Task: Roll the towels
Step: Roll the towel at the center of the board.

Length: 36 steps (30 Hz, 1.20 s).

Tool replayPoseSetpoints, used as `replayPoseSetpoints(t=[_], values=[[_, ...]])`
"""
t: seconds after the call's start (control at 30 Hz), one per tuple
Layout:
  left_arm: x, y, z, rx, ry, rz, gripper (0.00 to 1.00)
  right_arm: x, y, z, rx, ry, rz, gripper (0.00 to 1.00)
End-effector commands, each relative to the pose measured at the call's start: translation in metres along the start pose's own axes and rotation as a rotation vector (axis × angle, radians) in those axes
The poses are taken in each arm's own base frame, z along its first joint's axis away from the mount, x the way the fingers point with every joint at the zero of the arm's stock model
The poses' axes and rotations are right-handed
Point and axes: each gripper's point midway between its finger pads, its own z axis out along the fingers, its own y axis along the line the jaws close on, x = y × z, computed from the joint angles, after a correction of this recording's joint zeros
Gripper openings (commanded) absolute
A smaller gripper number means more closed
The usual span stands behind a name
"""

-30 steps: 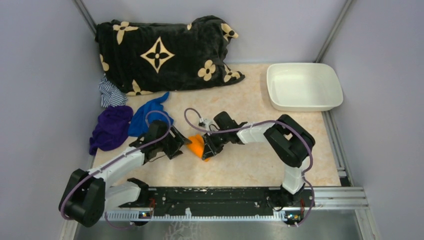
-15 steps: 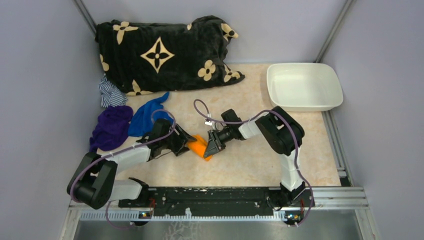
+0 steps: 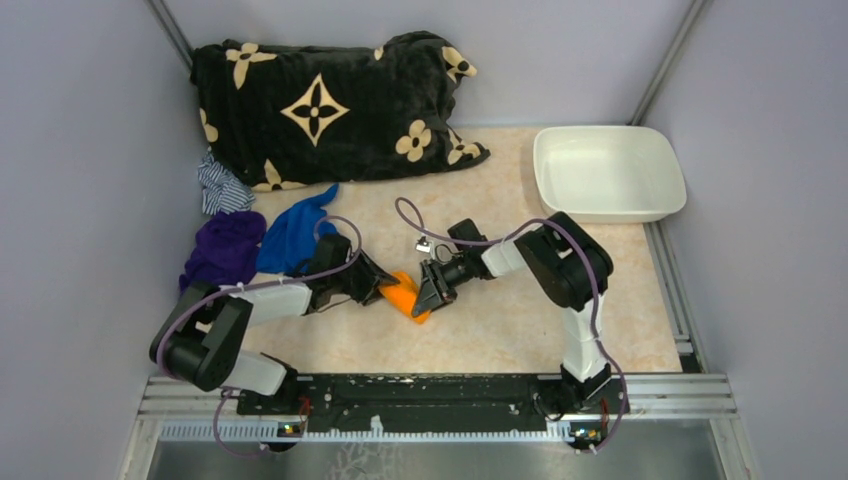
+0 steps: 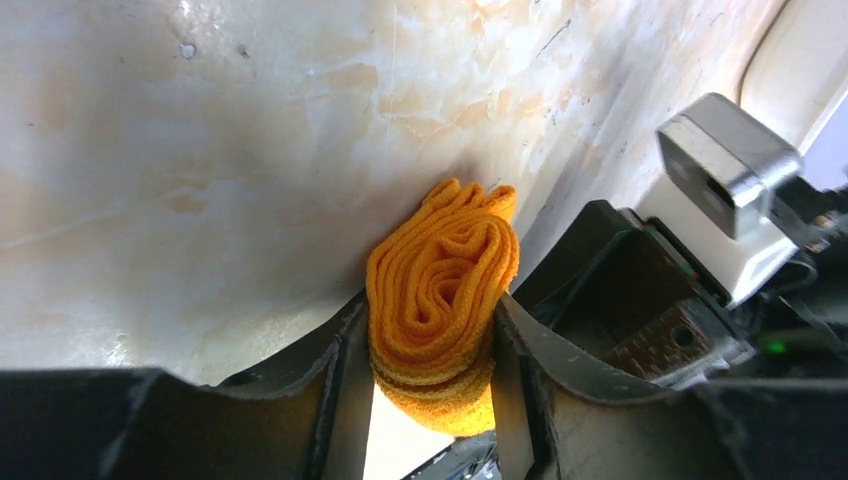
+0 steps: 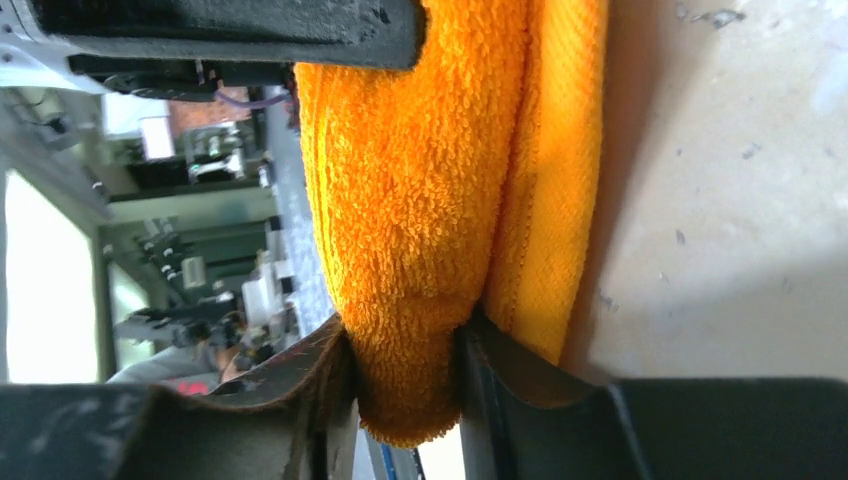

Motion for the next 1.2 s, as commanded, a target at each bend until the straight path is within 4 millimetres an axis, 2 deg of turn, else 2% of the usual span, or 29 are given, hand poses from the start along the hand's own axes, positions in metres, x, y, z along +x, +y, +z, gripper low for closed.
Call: replayPoseSetpoints(t=[0.0,0.07,0.17,0.27,0.43,0.57,0.7,0.8,0.93,1.17], values=[[0.001,0.020,0.004,-0.096,-0.006,0.034,0.47,0.028,-0.056,-0.017,0.376,-0.011,0.034,0.44],[-0.001,0.022,0.004,-0.113,-0.012,0.058,0.46,0.024,-0.046,-0.024,0.403,-0.023,-0.018,0.53],[-0.003,0.029,0.002,-0.159,-0.015,0.080,0.45,0.017,-0.035,-0.041,0.498,-0.049,-0.083,0.59],[-0.005,0.029,0.001,-0.180,-0.019,0.097,0.45,0.003,-0.021,-0.061,0.667,-0.078,-0.217,0.62],[-0.007,0.027,0.001,-0.206,-0.012,0.116,0.46,-0.027,0.026,-0.081,0.915,-0.161,-0.502,0.63],[-0.008,0.027,0.001,-0.223,-0.004,0.121,0.46,-0.043,0.060,-0.073,1.028,-0.231,-0.722,0.64],[-0.008,0.027,0.001,-0.234,0.004,0.126,0.47,-0.049,0.082,-0.052,1.089,-0.255,-0.915,0.64],[-0.008,0.026,0.002,-0.236,0.009,0.127,0.47,-0.047,0.083,-0.029,1.121,-0.219,-1.018,0.64],[-0.007,0.026,0.002,-0.240,0.017,0.127,0.48,-0.046,0.075,-0.011,1.177,-0.177,-1.094,0.63],[-0.005,0.029,0.001,-0.251,0.022,0.130,0.49,-0.041,0.030,0.001,1.290,-0.065,-1.101,0.63]])
